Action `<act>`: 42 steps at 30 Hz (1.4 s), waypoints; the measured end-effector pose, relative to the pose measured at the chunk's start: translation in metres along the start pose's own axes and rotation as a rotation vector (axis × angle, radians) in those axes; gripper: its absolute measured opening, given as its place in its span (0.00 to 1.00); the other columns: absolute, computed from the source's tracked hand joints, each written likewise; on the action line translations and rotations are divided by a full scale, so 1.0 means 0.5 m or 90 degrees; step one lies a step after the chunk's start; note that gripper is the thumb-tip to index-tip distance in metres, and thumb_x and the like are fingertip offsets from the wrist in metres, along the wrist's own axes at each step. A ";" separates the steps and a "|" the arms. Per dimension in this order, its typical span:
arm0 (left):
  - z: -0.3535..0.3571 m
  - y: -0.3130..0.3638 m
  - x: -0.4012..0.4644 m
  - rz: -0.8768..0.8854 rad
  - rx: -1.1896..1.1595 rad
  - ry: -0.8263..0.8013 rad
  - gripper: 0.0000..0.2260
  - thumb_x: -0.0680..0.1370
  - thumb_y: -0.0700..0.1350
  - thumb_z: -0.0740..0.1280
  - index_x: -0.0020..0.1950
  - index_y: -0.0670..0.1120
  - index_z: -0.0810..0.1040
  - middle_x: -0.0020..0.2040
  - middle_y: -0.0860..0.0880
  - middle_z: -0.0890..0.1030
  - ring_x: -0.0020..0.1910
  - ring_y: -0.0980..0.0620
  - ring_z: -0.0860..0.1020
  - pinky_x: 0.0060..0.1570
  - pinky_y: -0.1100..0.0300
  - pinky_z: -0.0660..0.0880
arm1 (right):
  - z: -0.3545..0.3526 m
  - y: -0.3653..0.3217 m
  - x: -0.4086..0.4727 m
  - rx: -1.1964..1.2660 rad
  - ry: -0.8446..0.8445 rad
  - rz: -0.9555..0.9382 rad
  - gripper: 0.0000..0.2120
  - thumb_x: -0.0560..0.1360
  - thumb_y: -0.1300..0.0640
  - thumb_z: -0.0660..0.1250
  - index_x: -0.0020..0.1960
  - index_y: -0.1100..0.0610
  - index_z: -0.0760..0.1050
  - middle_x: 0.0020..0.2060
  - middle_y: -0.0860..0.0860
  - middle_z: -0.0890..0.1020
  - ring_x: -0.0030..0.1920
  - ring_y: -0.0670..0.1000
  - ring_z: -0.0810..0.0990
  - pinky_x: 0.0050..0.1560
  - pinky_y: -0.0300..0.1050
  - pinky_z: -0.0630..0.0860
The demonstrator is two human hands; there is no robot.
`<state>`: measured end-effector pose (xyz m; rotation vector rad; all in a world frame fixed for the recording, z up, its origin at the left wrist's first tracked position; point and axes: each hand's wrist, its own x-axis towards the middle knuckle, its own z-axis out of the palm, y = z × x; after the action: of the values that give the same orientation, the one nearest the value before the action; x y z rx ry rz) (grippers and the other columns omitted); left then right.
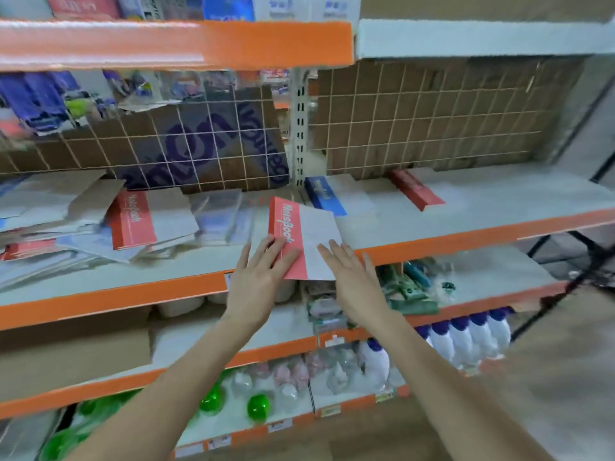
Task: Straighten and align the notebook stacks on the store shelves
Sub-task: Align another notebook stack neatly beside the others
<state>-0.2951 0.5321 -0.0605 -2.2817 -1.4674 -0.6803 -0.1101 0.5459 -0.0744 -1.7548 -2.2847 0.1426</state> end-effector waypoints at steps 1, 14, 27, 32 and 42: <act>0.011 0.034 0.022 0.010 -0.010 0.002 0.25 0.64 0.29 0.72 0.60 0.43 0.80 0.59 0.40 0.79 0.59 0.37 0.77 0.56 0.34 0.70 | -0.016 0.038 -0.009 -0.002 0.013 0.009 0.40 0.74 0.71 0.57 0.78 0.48 0.44 0.77 0.47 0.46 0.77 0.49 0.44 0.73 0.54 0.40; 0.199 0.496 0.308 0.043 -0.042 -0.041 0.24 0.65 0.28 0.63 0.58 0.43 0.81 0.57 0.41 0.81 0.60 0.38 0.76 0.58 0.30 0.64 | -0.164 0.583 -0.065 -0.061 -0.005 0.074 0.38 0.75 0.69 0.55 0.78 0.48 0.43 0.77 0.48 0.48 0.77 0.51 0.46 0.73 0.54 0.43; 0.365 0.526 0.482 -0.070 -0.017 -0.094 0.34 0.66 0.25 0.66 0.68 0.49 0.73 0.66 0.46 0.75 0.69 0.45 0.69 0.69 0.37 0.55 | -0.156 0.760 0.140 -0.050 0.002 0.028 0.33 0.72 0.73 0.56 0.73 0.55 0.55 0.76 0.54 0.54 0.76 0.52 0.48 0.74 0.53 0.43; 0.438 0.494 0.547 -0.129 -0.040 -0.249 0.35 0.75 0.32 0.57 0.76 0.58 0.53 0.76 0.57 0.56 0.75 0.56 0.50 0.72 0.49 0.42 | -0.152 0.822 0.240 -0.064 -0.058 -0.022 0.30 0.73 0.71 0.54 0.72 0.54 0.56 0.73 0.53 0.60 0.76 0.53 0.50 0.73 0.55 0.45; 0.472 0.479 0.563 -0.136 -0.151 -0.366 0.44 0.66 0.77 0.40 0.77 0.55 0.47 0.77 0.53 0.44 0.76 0.55 0.41 0.73 0.54 0.37 | -0.145 0.917 0.317 0.170 -0.234 -0.057 0.32 0.74 0.43 0.67 0.73 0.45 0.57 0.77 0.50 0.45 0.76 0.50 0.38 0.72 0.55 0.36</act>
<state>0.0712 0.7692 -0.1036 -2.6725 -1.9981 -0.2622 0.2997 0.8150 -0.0884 -1.5889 -2.4411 0.7735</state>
